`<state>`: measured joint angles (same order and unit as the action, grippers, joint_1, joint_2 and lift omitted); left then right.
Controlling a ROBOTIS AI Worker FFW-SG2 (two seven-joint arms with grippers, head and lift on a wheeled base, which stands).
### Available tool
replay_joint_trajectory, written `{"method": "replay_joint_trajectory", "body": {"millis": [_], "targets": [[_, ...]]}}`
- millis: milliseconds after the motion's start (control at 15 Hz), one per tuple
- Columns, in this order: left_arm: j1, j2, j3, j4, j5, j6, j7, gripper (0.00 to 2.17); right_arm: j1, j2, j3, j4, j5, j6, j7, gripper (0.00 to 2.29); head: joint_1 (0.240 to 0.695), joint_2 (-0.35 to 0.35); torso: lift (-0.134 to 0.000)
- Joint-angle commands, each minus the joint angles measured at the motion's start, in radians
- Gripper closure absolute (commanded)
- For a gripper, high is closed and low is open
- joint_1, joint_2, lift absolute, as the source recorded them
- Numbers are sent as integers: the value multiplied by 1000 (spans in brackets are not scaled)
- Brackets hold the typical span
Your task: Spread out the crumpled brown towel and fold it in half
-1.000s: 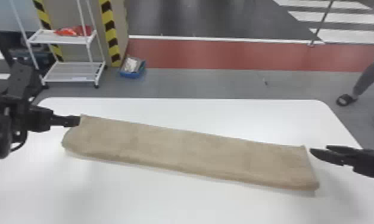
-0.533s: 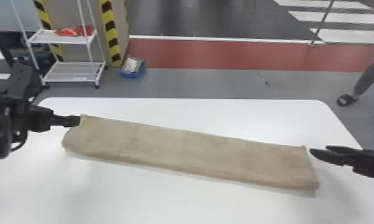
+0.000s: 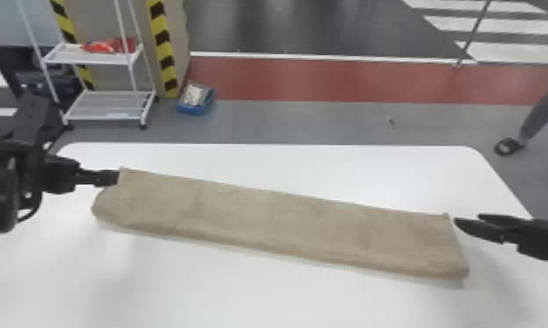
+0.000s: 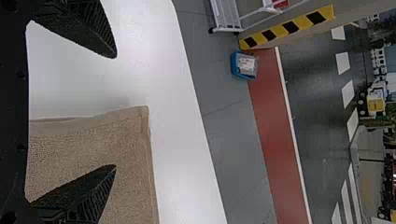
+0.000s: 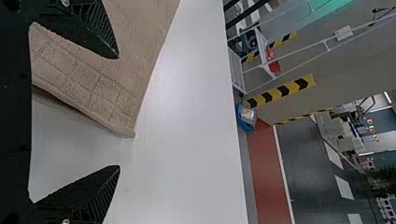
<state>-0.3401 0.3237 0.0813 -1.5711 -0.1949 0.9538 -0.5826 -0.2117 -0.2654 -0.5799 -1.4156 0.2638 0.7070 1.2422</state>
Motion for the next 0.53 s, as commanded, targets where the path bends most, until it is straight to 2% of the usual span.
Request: {"method": "replay_joint_trajectory", "body": {"millis": [0, 467], "targets": [[1, 0, 2, 0, -1, 0, -3, 36, 0, 0, 0, 4, 0, -5, -1, 33, 695, -57, -124], [4, 0, 6, -3, -3, 3, -13, 39, 3, 8, -3, 3, 0, -2, -1, 33, 695, -57, -124]]}}
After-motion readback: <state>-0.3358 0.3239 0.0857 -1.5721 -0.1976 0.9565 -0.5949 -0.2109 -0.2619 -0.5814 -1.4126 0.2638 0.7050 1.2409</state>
